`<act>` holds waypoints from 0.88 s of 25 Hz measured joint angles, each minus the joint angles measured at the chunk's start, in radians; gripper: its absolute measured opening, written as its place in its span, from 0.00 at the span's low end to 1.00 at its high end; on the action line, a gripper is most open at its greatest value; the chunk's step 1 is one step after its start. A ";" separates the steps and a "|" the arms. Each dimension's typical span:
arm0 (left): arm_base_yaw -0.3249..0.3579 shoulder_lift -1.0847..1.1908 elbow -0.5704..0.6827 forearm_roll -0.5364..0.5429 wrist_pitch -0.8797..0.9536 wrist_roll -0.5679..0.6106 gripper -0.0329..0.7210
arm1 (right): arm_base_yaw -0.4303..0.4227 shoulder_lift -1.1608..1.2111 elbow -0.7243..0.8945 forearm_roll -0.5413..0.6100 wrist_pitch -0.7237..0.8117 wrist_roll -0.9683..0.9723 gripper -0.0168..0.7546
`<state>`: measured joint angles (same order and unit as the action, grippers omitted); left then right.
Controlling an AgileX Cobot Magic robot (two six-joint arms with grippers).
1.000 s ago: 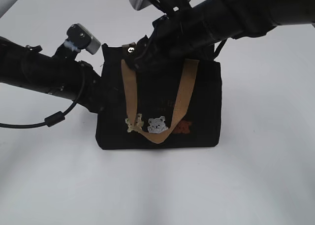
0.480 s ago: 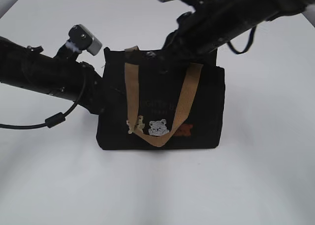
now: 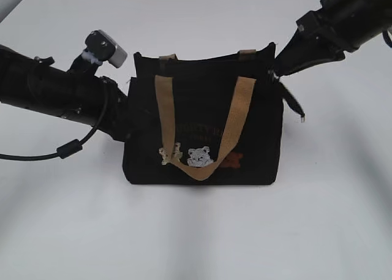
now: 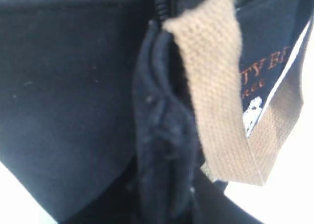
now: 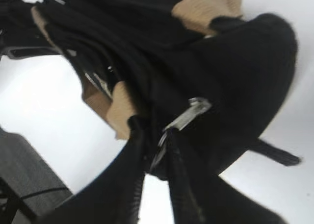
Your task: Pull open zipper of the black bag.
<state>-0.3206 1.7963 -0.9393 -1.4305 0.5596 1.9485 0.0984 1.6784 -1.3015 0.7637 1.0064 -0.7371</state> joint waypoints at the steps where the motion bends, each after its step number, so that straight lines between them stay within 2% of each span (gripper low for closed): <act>1: 0.000 -0.004 0.000 0.020 -0.001 -0.036 0.28 | 0.007 -0.001 0.000 0.001 0.027 0.001 0.29; 3: 0.000 -0.024 0.001 0.088 -0.008 -0.157 0.47 | 0.013 -0.012 0.000 0.002 0.078 0.016 0.50; 4: 0.000 -0.044 0.001 0.145 -0.007 -0.249 0.55 | 0.013 -0.020 0.000 -0.002 0.105 0.034 0.56; 6: 0.000 -0.098 0.001 0.274 0.003 -0.458 0.62 | 0.013 -0.044 0.000 -0.038 0.139 0.101 0.60; 8: 0.000 -0.152 0.001 0.442 0.024 -0.725 0.60 | 0.013 -0.074 0.000 -0.124 0.167 0.189 0.60; 11: 0.006 -0.235 0.011 0.684 0.024 -1.153 0.51 | 0.013 -0.142 0.009 -0.278 0.195 0.332 0.59; 13: 0.023 -0.301 0.040 0.818 0.020 -1.354 0.47 | 0.013 -0.231 0.064 -0.390 0.196 0.410 0.57; 16: 0.042 -0.429 0.107 0.961 0.030 -1.520 0.46 | 0.013 -0.389 0.215 -0.524 0.197 0.491 0.54; 19: 0.049 -0.602 0.176 1.008 0.047 -1.605 0.45 | 0.013 -0.588 0.388 -0.645 0.202 0.529 0.53; 22: 0.049 -0.795 0.240 1.032 0.081 -1.687 0.45 | 0.013 -0.795 0.543 -0.690 0.196 0.537 0.53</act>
<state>-0.2715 1.0009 -0.6996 -0.3987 0.6411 0.2618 0.1117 0.8834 -0.7584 0.0739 1.2022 -0.1997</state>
